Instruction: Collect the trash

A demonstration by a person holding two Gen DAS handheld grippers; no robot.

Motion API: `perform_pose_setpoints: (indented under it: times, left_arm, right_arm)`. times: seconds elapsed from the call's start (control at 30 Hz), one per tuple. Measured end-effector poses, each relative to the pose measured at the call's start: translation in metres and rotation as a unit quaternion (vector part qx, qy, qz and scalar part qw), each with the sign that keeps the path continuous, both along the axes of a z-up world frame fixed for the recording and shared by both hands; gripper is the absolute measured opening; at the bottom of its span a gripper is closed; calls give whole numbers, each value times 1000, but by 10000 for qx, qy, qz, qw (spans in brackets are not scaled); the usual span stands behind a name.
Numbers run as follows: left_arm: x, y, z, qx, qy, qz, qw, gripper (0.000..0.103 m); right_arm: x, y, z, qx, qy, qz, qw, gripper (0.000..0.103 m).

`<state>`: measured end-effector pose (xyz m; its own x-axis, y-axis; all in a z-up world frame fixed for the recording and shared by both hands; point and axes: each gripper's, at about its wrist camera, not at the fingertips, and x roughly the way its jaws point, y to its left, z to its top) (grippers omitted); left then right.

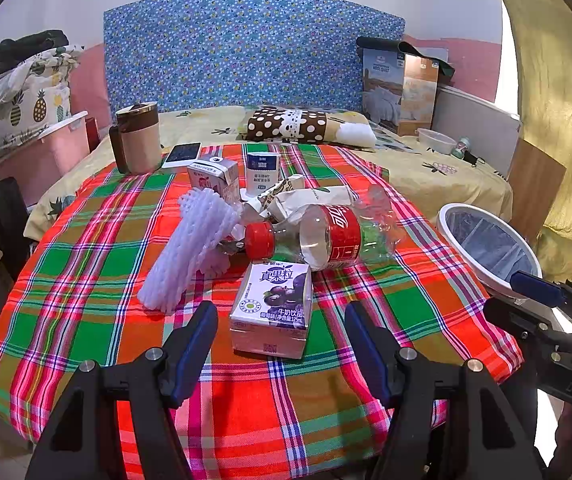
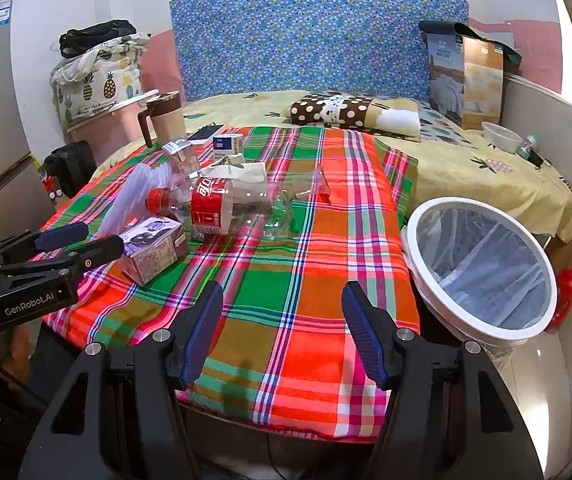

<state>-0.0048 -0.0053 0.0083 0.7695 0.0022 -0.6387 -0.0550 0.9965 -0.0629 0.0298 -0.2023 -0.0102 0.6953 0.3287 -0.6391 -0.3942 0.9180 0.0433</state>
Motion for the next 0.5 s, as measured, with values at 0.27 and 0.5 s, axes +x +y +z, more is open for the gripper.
perform_pose_setpoints:
  times: [0.27,0.5]
  left_arm:
    - [0,0,0,-1,-5,0,10000,66]
    - [-1,0,3,3,-11,-3,10000,66]
  right_arm:
    - [-2,1,1,-3,-20,-3,10000,63]
    - [-1,0,2,-3,-25,-9,10000,63]
